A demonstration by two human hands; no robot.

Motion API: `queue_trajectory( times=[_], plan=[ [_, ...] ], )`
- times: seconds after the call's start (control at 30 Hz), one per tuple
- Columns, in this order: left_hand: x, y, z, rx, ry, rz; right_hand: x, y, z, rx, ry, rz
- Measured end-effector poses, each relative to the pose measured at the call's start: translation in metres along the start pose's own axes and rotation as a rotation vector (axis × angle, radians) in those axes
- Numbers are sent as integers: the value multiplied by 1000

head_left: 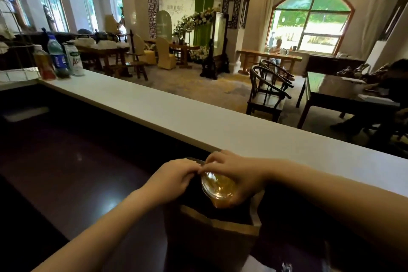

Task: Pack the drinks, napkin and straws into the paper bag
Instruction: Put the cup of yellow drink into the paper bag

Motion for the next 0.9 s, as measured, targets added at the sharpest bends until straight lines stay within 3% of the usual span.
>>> queue_trajectory(
  times=[0.3, 0.47, 0.73, 0.9],
  plan=[
    [12, -44, 9, -131, -37, 465, -18, -58, 5, 82, 5, 155],
    [21, -53, 2, -229, -84, 611, -27, -99, -3, 276, -9, 305],
    [25, -63, -6, -356, -74, 664, -30, -167, -1, 374, 45, 350],
    [27, -72, -18, -397, -92, 661, -32, -184, 1, 352, 20, 265]
  ],
)
Point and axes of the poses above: each hand's wrist, its own x-axis away from the middle knuckle, its own y-axis out of the back of the hand, z = x × y, the point moved 8 cm from there along -x, towards the middle knuckle, and after that the axes turned 6 degrees about -y, right-handed, at the moved point
